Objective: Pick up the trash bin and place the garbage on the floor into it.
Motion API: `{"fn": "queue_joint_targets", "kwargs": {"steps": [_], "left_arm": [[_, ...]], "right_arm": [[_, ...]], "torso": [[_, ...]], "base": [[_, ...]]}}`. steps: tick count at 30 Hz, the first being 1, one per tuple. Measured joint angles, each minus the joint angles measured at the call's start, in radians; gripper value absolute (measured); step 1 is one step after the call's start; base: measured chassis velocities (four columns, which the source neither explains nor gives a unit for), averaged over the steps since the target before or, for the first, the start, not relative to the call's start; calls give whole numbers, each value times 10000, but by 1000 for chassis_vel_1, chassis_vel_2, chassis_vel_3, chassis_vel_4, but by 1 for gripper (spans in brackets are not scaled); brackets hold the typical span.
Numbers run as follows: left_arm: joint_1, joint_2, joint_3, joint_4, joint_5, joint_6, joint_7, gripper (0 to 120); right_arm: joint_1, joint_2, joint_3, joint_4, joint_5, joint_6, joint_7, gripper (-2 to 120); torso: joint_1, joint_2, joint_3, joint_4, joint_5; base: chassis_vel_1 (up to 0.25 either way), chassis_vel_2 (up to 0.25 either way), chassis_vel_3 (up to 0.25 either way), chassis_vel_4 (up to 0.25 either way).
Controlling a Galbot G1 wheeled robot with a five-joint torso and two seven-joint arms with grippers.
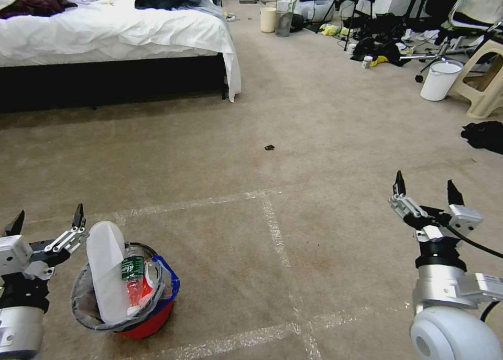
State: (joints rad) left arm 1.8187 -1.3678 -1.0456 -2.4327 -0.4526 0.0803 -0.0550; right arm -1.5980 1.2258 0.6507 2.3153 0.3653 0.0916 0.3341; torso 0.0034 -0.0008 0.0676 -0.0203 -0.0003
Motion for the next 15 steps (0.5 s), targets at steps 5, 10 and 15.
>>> {"fn": "queue_joint_targets", "kwargs": {"steps": [5, 10, 15], "left_arm": [[-49, 22, -2, 41, -51, 16, -40, 100], [-65, 71, 2, 85, -90, 57, -51, 100], [-65, 77, 6, 92, -95, 69, -53, 100]], "right_arm": [[-16, 91, -109, -70, -146, -39, -134, 100], [-20, 114, -153, -74, -177, -67, -207, 100], [-20, 113, -154, -74, -178, -69, -213, 100]], "torso": [[0, 0, 0, 0, 1], [0, 0, 0, 0, 0], [0, 0, 0, 0, 0]], "base": [[0, 0, 0, 0], [0, 0, 0, 0], [0, 0, 0, 0]]}}
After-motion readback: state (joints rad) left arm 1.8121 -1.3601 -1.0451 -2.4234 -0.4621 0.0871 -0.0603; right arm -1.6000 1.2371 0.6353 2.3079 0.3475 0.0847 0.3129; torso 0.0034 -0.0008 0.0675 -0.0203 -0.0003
